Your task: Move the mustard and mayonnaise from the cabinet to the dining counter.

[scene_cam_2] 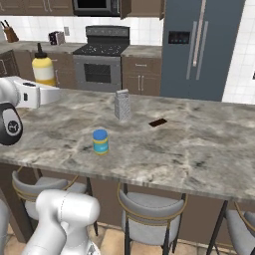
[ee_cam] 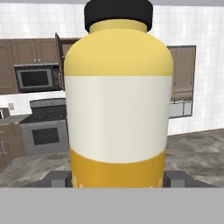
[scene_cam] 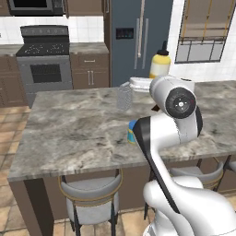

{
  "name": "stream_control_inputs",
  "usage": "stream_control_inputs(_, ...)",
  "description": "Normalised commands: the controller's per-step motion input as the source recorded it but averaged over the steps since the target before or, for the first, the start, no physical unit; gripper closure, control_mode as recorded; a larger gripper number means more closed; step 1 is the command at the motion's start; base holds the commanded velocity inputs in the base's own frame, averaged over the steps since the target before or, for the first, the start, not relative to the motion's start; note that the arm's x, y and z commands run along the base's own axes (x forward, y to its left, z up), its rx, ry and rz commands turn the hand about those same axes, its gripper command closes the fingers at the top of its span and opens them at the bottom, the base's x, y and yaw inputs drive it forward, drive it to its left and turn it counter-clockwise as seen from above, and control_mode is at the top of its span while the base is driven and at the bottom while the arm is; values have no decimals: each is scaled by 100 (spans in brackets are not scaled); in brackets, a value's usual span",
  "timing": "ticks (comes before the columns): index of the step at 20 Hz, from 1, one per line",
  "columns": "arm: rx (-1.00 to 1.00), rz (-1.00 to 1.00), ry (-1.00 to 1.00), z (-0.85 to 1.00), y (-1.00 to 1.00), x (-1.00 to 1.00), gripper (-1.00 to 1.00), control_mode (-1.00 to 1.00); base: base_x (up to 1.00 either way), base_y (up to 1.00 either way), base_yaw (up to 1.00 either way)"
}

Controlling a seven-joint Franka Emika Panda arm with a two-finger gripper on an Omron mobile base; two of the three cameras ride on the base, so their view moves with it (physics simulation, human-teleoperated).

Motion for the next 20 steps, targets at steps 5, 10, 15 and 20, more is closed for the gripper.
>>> stream_control_inputs(5,0,0,0,0,0,0,100,100,0,0,0)
stream_control_inputs(10,0,0,0,0,0,0,100,100,-3,0,0)
stream_control_inputs(15,0,0,0,-1,0,-2,100,-100,-6,0,0)
stream_control_inputs(20,9,6,2,-1,-15,-8,100,-100,0,0,0)
